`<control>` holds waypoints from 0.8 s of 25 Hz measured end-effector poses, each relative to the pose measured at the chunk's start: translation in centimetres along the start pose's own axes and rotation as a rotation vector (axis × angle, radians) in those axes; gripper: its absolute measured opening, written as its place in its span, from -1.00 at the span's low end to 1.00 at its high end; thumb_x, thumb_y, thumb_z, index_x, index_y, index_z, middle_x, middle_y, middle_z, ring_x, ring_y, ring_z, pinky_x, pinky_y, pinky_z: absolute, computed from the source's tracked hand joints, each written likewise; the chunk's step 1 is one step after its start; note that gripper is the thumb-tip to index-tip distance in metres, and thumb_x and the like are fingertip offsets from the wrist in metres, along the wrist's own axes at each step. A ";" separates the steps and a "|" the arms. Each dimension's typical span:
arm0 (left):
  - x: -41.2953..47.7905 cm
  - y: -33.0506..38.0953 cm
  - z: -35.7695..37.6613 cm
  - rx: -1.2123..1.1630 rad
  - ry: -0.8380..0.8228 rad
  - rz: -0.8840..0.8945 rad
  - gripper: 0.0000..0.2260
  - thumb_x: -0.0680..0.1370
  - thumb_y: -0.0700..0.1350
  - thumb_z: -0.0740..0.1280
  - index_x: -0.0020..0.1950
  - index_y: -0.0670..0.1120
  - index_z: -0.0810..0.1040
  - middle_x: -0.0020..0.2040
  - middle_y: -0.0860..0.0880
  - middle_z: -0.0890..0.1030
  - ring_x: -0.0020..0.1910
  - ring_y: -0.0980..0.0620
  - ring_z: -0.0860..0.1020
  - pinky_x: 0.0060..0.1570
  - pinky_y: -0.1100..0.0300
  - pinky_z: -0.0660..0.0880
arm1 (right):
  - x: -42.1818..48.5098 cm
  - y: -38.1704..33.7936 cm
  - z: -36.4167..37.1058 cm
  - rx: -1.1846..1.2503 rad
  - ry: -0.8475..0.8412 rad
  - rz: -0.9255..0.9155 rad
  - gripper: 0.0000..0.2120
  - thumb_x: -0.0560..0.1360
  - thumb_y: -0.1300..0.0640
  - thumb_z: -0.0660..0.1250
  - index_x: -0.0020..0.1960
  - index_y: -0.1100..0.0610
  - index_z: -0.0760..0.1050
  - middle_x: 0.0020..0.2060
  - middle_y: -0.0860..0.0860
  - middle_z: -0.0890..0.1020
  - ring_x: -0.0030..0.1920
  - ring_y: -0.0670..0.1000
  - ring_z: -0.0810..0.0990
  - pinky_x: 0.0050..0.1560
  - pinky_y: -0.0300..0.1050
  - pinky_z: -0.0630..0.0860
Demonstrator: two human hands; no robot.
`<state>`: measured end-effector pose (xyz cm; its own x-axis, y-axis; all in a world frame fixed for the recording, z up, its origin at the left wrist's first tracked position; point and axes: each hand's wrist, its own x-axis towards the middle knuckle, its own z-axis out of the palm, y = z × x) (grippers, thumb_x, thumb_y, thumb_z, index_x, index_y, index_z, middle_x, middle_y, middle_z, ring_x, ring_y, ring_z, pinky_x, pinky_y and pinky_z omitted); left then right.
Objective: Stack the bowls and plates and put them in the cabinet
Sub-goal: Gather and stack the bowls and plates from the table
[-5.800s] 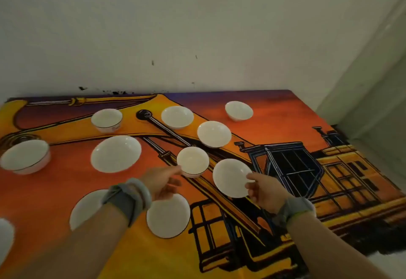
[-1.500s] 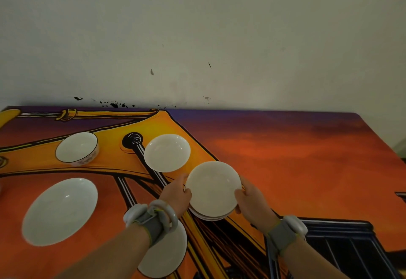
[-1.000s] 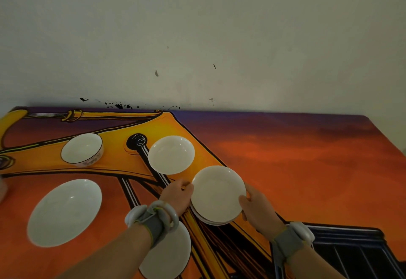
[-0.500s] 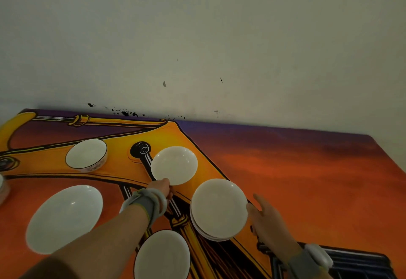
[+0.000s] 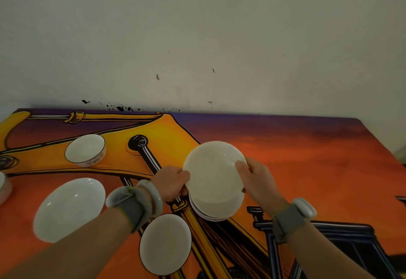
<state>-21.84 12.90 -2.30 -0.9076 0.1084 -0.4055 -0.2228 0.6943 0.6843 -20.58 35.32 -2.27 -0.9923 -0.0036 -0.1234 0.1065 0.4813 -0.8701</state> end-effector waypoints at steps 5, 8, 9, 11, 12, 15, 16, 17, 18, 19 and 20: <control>0.5 -0.5 2.8 0.143 -0.053 0.026 -0.63 0.59 -0.08 0.11 -0.41 -0.06 0.44 -0.47 0.04 0.49 -0.48 0.08 0.40 -0.35 0.23 0.34 | -0.3 3.7 0.3 -0.114 -0.006 0.081 -0.75 0.59 0.15 0.09 -0.05 0.17 0.54 -0.30 0.27 0.57 -0.40 0.07 0.45 -0.38 -0.02 0.38; 1.5 -1.2 3.7 0.215 -0.069 -0.013 -0.68 0.58 -0.05 0.12 -0.34 -0.09 0.46 -0.40 -0.01 0.48 -0.37 0.01 0.43 -0.27 0.18 0.34 | 0.0 5.1 0.8 -0.159 -0.007 0.105 -0.74 0.61 0.14 0.10 0.02 0.20 0.54 -0.23 0.29 0.60 -0.41 0.05 0.40 -0.38 -0.09 0.32; 1.9 -1.6 3.8 0.230 -0.075 -0.029 -0.70 0.58 -0.04 0.13 -0.28 -0.11 0.48 -0.35 -0.04 0.49 -0.32 -0.02 0.44 -0.21 0.16 0.36 | 0.1 5.5 1.0 -0.184 -0.012 0.107 -0.74 0.61 0.14 0.10 0.03 0.20 0.54 -0.23 0.28 0.60 -0.42 0.04 0.38 -0.39 -0.11 0.29; 2.3 -2.3 3.9 0.245 -0.080 -0.045 -0.72 0.57 -0.02 0.14 -0.21 -0.13 0.52 -0.28 -0.07 0.50 -0.27 -0.04 0.44 -0.19 0.14 0.36 | 0.4 6.3 1.6 -0.198 -0.019 0.109 -0.72 0.62 0.13 0.10 0.07 0.25 0.53 -0.27 0.26 0.57 -0.42 0.05 0.35 -0.38 -0.12 0.27; 2.6 -2.6 3.9 0.247 -0.083 -0.049 -0.72 0.57 -0.02 0.15 -0.20 -0.14 0.52 -0.27 -0.08 0.51 -0.27 -0.04 0.44 -0.20 0.14 0.35 | 0.5 6.5 1.9 -0.200 -0.027 0.113 -0.72 0.61 0.12 0.09 0.08 0.25 0.52 -0.29 0.24 0.56 -0.43 0.05 0.34 -0.37 -0.11 0.27; 3.1 -3.1 4.3 0.266 -0.079 -0.053 -0.73 0.57 -0.02 0.15 -0.22 -0.12 0.50 -0.27 -0.06 0.50 -0.27 -0.02 0.45 -0.28 0.19 0.33 | 0.9 7.0 2.3 -0.214 -0.028 0.112 -0.73 0.61 0.13 0.10 0.10 0.21 0.53 -0.25 0.26 0.59 -0.43 0.05 0.35 -0.37 -0.10 0.28; 3.2 -3.3 4.3 0.271 -0.075 -0.056 -0.73 0.57 -0.01 0.15 -0.25 -0.09 0.49 -0.28 -0.04 0.50 -0.29 0.00 0.44 -0.30 0.20 0.32 | 1.0 7.1 2.3 -0.218 -0.021 0.112 -0.73 0.61 0.13 0.10 0.10 0.21 0.53 -0.23 0.28 0.60 -0.44 0.04 0.35 -0.38 -0.11 0.28; 3.6 -3.5 4.4 0.265 -0.073 -0.053 -0.72 0.57 -0.01 0.16 -0.28 -0.08 0.48 -0.30 -0.03 0.50 -0.30 0.02 0.44 -0.31 0.21 0.31 | 1.1 7.1 2.3 -0.220 -0.015 0.109 -0.73 0.61 0.14 0.10 0.10 0.21 0.53 -0.22 0.28 0.60 -0.44 0.04 0.35 -0.38 -0.12 0.28; 3.7 -3.6 4.4 0.262 -0.069 -0.060 -0.72 0.57 0.00 0.16 -0.28 -0.08 0.48 -0.30 -0.02 0.49 -0.30 0.01 0.44 -0.32 0.22 0.31 | 1.1 7.2 2.3 -0.221 -0.017 0.103 -0.74 0.61 0.14 0.11 0.10 0.20 0.54 -0.22 0.28 0.60 -0.45 0.02 0.34 -0.38 -0.13 0.27; 3.8 -3.7 4.4 0.263 -0.067 -0.068 -0.72 0.57 0.00 0.16 -0.26 -0.09 0.48 -0.30 -0.03 0.49 -0.29 0.00 0.44 -0.32 0.21 0.31 | 1.1 7.1 2.3 -0.229 -0.019 0.097 -0.74 0.61 0.13 0.11 0.11 0.20 0.54 -0.22 0.28 0.60 -0.46 0.01 0.33 -0.39 -0.13 0.27; 3.9 -3.8 4.4 0.256 -0.066 -0.071 -0.73 0.57 0.00 0.17 -0.23 -0.11 0.49 -0.30 -0.04 0.48 -0.28 -0.01 0.45 -0.32 0.21 0.31 | 1.0 7.1 2.3 -0.235 -0.021 0.093 -0.73 0.61 0.13 0.11 0.13 0.20 0.53 -0.21 0.28 0.60 -0.47 0.01 0.32 -0.39 -0.13 0.27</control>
<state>-22.94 13.81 -9.17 -0.8658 0.0932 -0.4917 -0.1803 0.8584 0.4802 -20.67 36.66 -9.64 -0.9773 0.0333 -0.2094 0.1772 0.6708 -0.7202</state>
